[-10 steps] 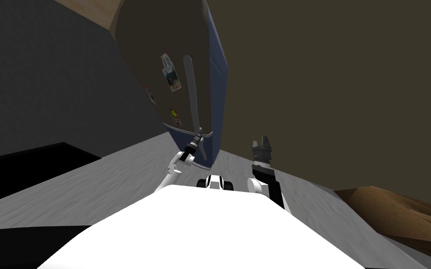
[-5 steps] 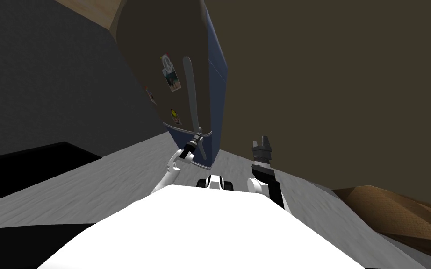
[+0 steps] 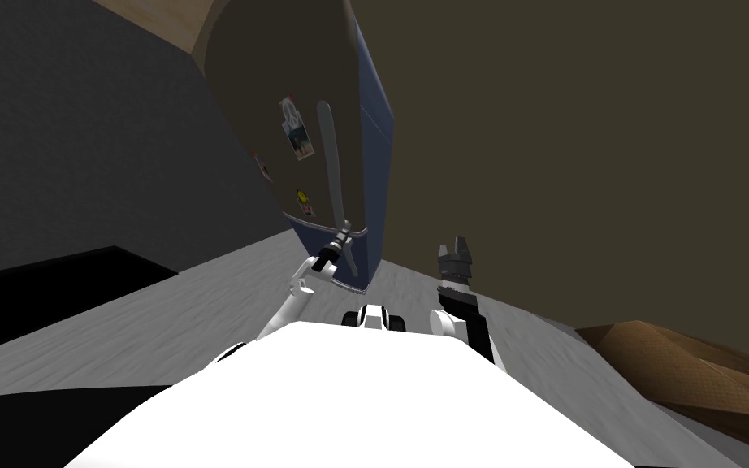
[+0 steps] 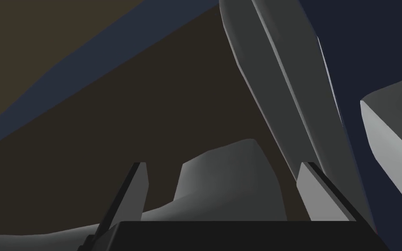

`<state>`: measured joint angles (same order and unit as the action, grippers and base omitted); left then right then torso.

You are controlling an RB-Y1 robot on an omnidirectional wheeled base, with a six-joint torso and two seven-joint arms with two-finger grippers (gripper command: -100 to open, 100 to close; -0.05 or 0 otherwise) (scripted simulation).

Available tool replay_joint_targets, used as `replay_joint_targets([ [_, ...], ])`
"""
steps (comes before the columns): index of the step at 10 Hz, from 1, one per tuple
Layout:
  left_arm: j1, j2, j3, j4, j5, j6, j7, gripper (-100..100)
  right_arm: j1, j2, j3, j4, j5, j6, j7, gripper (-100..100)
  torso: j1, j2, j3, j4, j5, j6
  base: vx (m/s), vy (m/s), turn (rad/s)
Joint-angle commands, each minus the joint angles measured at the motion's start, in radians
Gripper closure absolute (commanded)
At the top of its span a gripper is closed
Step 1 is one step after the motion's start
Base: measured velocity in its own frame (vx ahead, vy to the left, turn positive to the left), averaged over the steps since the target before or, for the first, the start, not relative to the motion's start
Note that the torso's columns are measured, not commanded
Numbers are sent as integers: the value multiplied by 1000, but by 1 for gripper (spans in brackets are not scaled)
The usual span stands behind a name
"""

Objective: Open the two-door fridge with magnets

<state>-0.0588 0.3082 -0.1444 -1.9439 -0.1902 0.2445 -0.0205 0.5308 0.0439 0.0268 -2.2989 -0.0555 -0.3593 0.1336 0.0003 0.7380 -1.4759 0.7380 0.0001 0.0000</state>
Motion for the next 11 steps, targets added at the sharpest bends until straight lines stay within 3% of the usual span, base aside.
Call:
replay_joint_targets([
  [1, -29, 17, 5, -9, -1, 74, 2, -100, 0, 0, 0, 0, 0, 0, 0, 0, 0, 0, 0, 0, 0, 0, -32, -36, 3],
  [11, -103, 62, 18, -38, -1, 314, 9, -100, 0, 0, 0, 0, 0, 0, 0, 0, 0, 0, 0, 0, 0, 0, -23, -22, 2],
])
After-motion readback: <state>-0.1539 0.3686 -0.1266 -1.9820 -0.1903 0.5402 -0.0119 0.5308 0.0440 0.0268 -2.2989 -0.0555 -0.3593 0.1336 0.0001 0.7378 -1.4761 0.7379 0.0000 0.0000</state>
